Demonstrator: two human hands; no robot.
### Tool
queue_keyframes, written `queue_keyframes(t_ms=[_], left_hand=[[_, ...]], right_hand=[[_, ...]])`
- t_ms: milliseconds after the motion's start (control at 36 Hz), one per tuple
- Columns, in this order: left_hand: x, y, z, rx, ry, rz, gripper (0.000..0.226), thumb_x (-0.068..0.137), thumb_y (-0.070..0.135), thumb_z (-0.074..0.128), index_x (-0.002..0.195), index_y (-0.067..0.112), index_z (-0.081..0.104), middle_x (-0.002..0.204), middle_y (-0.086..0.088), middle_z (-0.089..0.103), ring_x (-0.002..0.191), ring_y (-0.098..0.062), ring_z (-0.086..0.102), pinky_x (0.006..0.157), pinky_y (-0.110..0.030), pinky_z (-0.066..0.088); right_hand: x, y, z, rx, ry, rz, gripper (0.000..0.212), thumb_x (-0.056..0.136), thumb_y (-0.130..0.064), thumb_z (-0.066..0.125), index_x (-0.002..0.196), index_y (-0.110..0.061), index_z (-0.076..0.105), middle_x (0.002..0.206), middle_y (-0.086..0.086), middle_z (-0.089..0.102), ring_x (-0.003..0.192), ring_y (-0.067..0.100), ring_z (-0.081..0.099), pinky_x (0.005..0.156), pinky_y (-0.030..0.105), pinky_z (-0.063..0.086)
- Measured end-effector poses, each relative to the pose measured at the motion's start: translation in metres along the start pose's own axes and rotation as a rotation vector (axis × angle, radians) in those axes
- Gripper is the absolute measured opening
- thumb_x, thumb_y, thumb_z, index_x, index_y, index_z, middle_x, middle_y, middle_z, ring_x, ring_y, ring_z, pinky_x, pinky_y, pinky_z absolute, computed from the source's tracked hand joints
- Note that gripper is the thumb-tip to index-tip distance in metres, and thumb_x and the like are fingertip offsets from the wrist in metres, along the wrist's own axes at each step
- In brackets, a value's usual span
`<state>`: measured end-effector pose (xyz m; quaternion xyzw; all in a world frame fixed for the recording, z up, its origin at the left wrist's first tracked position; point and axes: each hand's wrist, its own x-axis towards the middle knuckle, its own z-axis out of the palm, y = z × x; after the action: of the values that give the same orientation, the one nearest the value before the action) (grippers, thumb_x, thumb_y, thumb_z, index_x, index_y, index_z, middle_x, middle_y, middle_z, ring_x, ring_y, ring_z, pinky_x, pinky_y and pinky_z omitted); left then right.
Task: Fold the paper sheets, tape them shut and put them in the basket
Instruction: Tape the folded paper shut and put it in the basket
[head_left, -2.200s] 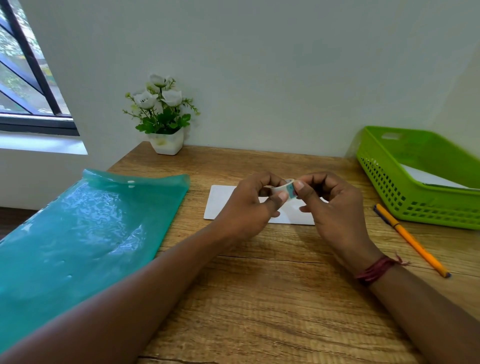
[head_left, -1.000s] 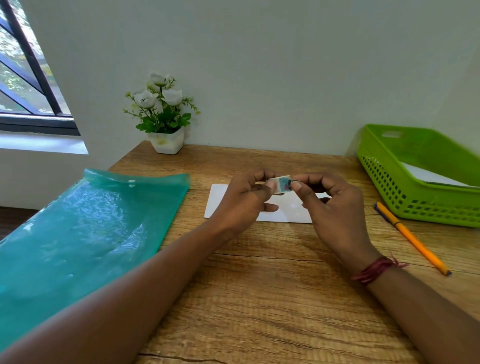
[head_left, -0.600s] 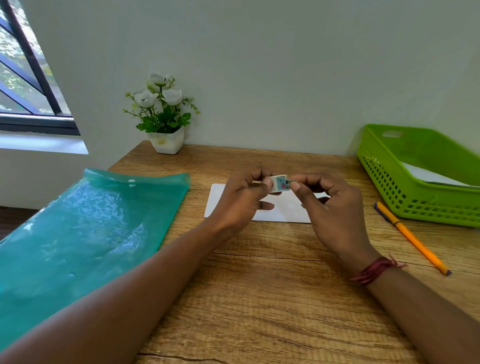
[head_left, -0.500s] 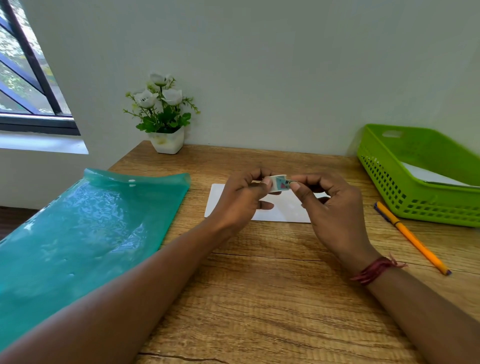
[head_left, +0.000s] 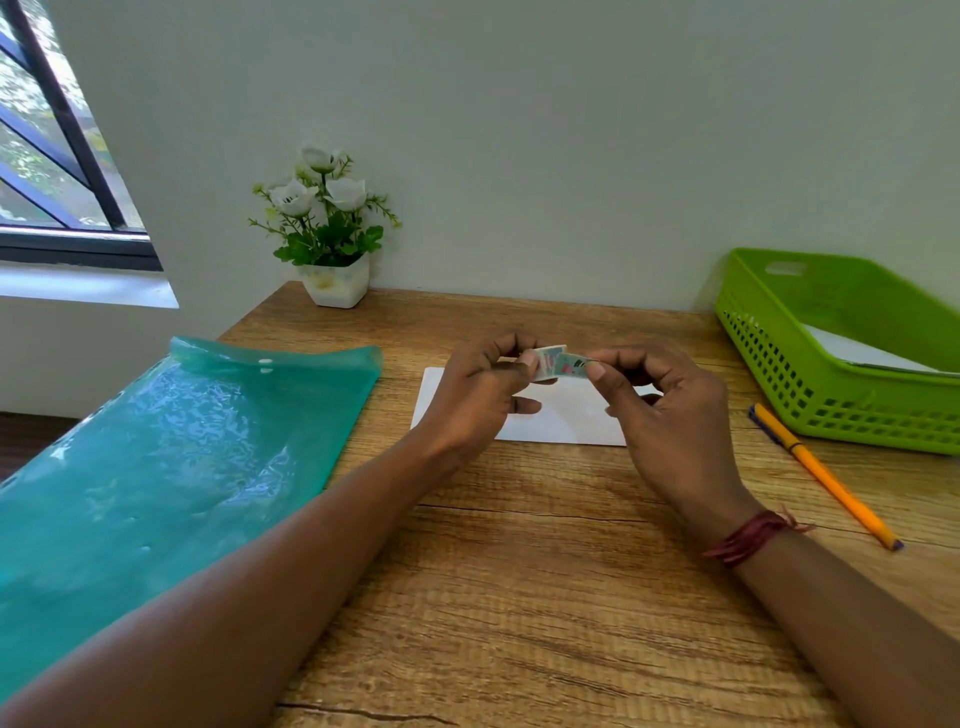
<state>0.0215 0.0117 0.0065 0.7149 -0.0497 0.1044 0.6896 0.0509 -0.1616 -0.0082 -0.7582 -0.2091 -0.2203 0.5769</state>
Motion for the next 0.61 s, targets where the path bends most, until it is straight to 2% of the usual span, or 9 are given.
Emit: queue_keyframes(t_ms=[83, 194, 278, 361, 444, 528, 611], left_hand=[[0.002, 0.001, -0.002, 0.003, 0.034, -0.006, 0.016, 0.101, 0.005, 0.048, 0.109, 0.002, 0.062, 0.117, -0.015, 0.066, 0.109, -0.024, 0.066, 0.074, -0.032, 0.058], [0.004, 0.002, -0.004, -0.005, 0.059, -0.02, 0.015, 0.101, 0.004, 0.049, 0.106, 0.005, 0.062, 0.117, -0.013, 0.066, 0.111, -0.025, 0.064, 0.081, -0.04, 0.059], [0.004, 0.002, -0.004, -0.017, 0.075, -0.026, 0.016, 0.1, 0.004, 0.051, 0.098, 0.012, 0.065, 0.112, -0.01, 0.066, 0.111, -0.025, 0.062, 0.084, -0.04, 0.06], [0.006, 0.002, -0.005, 0.005, 0.095, -0.011, 0.016, 0.098, 0.002, 0.055, 0.098, 0.012, 0.067, 0.107, 0.0, 0.067, 0.106, -0.017, 0.064, 0.084, -0.037, 0.06], [0.009, 0.0, -0.007, 0.04, 0.141, -0.022, 0.011, 0.095, 0.002, 0.06, 0.101, 0.006, 0.068, 0.113, 0.003, 0.068, 0.106, -0.016, 0.065, 0.082, -0.033, 0.061], [0.01, 0.001, -0.01, 0.104, 0.198, -0.028, 0.011, 0.094, 0.004, 0.062, 0.102, 0.009, 0.069, 0.119, 0.002, 0.067, 0.109, -0.016, 0.064, 0.08, -0.029, 0.061], [0.01, 0.0, -0.011, 0.215, 0.231, -0.007, 0.012, 0.093, 0.006, 0.064, 0.1, 0.015, 0.07, 0.114, 0.009, 0.066, 0.106, -0.012, 0.064, 0.083, -0.029, 0.06]], right_hand=[[0.002, 0.003, -0.001, 0.01, 0.014, 0.025, 0.009, 0.087, -0.025, 0.072, 0.094, -0.028, 0.075, 0.093, -0.011, 0.071, 0.087, 0.013, 0.066, 0.072, 0.049, 0.057], [0.002, 0.002, -0.002, 0.013, 0.014, 0.051, 0.008, 0.087, -0.026, 0.072, 0.094, -0.028, 0.075, 0.095, -0.007, 0.072, 0.088, 0.014, 0.066, 0.072, 0.05, 0.057], [0.002, 0.0, -0.001, 0.031, 0.003, 0.072, 0.008, 0.086, -0.025, 0.073, 0.093, -0.028, 0.075, 0.093, -0.008, 0.073, 0.088, 0.014, 0.067, 0.073, 0.049, 0.058], [0.001, -0.005, 0.0, 0.124, -0.009, 0.127, 0.008, 0.087, -0.017, 0.073, 0.091, -0.023, 0.074, 0.089, -0.003, 0.074, 0.086, 0.018, 0.07, 0.067, 0.039, 0.061], [0.001, -0.009, -0.001, 0.249, -0.034, 0.216, 0.008, 0.086, -0.01, 0.072, 0.093, -0.015, 0.071, 0.085, 0.004, 0.076, 0.081, 0.02, 0.074, 0.061, 0.027, 0.059], [0.0, -0.013, -0.002, 0.316, -0.042, 0.268, 0.011, 0.084, -0.008, 0.073, 0.095, -0.011, 0.071, 0.087, 0.006, 0.076, 0.081, 0.02, 0.074, 0.063, 0.03, 0.06], [0.0, -0.014, -0.002, 0.359, -0.028, 0.3, 0.014, 0.084, -0.008, 0.073, 0.097, -0.009, 0.071, 0.087, 0.008, 0.076, 0.082, 0.023, 0.074, 0.065, 0.033, 0.061]])
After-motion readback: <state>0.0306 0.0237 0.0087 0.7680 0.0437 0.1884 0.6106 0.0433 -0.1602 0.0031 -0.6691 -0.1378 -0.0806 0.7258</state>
